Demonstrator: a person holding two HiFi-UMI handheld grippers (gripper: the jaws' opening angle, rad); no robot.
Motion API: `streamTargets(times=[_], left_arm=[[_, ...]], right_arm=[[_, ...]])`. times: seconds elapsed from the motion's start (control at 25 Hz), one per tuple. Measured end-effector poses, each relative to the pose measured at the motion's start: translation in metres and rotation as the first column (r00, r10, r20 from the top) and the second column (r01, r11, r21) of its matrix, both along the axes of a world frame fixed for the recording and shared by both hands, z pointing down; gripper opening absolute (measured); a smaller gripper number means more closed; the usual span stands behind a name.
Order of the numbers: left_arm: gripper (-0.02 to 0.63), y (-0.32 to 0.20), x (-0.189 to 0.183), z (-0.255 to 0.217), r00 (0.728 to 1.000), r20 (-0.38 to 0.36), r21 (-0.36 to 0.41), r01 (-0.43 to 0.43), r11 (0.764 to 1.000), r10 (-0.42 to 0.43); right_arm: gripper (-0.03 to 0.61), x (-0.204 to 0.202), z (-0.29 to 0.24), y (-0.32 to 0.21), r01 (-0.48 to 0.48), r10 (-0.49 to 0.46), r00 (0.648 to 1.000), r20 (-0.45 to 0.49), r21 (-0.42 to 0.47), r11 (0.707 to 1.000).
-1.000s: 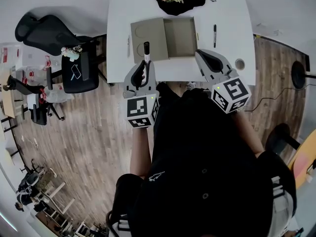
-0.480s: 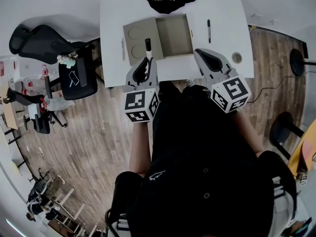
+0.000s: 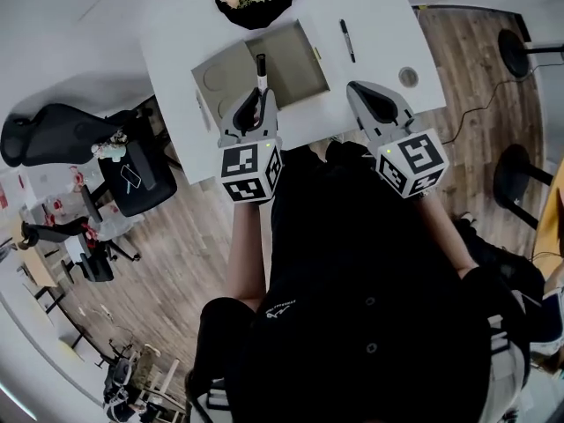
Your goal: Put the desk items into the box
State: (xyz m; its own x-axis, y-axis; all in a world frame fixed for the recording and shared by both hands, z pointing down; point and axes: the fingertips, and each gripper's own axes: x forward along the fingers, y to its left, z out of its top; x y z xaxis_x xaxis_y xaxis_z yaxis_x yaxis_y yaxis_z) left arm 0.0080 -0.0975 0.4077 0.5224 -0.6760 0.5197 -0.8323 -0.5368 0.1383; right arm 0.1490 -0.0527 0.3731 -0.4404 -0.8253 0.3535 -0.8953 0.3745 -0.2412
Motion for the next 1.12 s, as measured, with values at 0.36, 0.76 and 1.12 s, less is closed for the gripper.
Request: streamTargets(times=[0.36,0.76,1.12], left_arm=[[0.074,-0.036,0.006,0.034,0.997,-0.006,-0.083,-0.081,0.993,0.081],[0.074,-0.06,0.027,0.095,0.99,0.039,-0.24,-0.124,0.963,0.137],[0.074,-0.07,0.052,0.165,0.976,0.113,-0.407,-0.126,0.905,0.187]], right_arm=[[-0.002,0.0,0.009,-0.002,-0.122,0.121,0.992,-0.016,-0.032,0.992],[-0.002,0.005,0.014,-0.007,-0.222,0.22,0.975,-0.031,-0.054,0.974],[-0.002,0.022,0.028,-0.004,-0.323,0.32,0.946,-0.047,-0.09,0.942]])
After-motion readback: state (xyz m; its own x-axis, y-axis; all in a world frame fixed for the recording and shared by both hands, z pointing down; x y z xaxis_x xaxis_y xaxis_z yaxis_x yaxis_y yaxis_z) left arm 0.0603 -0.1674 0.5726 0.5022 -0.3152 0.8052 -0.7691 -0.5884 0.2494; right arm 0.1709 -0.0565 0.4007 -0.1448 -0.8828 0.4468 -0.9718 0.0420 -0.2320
